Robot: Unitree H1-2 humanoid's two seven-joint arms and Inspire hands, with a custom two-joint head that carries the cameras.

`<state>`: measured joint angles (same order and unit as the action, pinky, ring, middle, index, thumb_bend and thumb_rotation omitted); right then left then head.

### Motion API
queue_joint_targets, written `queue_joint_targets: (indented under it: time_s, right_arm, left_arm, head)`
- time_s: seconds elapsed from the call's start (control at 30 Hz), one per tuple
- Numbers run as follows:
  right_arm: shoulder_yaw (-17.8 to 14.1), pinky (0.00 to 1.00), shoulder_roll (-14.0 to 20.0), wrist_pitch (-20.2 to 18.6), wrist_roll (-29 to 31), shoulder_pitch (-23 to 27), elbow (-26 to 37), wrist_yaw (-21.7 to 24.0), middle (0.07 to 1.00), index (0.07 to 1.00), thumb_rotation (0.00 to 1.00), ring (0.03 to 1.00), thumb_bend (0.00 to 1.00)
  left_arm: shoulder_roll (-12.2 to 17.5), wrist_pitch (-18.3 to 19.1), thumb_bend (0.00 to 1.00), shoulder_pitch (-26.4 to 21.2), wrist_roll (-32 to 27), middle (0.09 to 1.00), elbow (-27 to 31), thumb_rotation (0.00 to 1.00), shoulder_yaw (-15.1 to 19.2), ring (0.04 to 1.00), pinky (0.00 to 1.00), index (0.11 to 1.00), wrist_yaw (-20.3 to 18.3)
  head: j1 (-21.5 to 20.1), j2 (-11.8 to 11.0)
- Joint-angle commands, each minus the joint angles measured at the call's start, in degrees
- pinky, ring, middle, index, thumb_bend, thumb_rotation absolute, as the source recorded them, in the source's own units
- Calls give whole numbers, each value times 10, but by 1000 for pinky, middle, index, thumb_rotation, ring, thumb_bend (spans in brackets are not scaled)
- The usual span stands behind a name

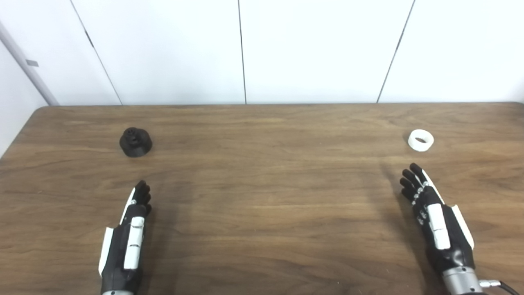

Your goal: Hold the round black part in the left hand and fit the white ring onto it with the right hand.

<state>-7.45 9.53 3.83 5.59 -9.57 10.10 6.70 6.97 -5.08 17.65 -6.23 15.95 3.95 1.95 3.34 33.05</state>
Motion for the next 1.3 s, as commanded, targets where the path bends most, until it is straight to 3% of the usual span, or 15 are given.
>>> queue_joint_targets:
  time_s: [0.0,0.3,0.5,0.73,1.0,1.27]
  right_arm:
    - [-2,946,-4,21,6,1,0,-5,934,944,943,925,596]
    - [-2,941,-3,25,8,2,-3,-3,936,946,943,929,592]
    - [-3,953,1,26,15,-2,-2,2,941,949,955,934,559]
    - [-7,982,10,55,40,1,-31,18,943,957,945,938,568]
    - [-5,994,17,68,39,1,-50,20,954,966,978,949,569]
    - [-5,1000,23,67,46,4,-56,26,976,986,1000,976,553]
  left_arm:
    - [-11,-8,549,-3,6,983,3,920,1,991,1000,988,-1]
    - [-11,-8,564,-3,8,984,2,917,2,990,1000,993,-2]
    - [-12,-12,545,0,10,978,1,906,0,982,993,980,-3]
    - [-19,-25,540,0,25,978,-9,909,-9,981,997,981,-1]
    - [-31,-47,543,-3,40,958,-26,825,-17,965,993,953,9]
    - [-42,-44,525,-4,52,968,-25,806,-24,975,1000,960,21]
  head:
    - [-1,0]
    - [-2,-1]
    - [30,-13]
    - [70,-36]
    - [102,-55]
    - [116,-58]
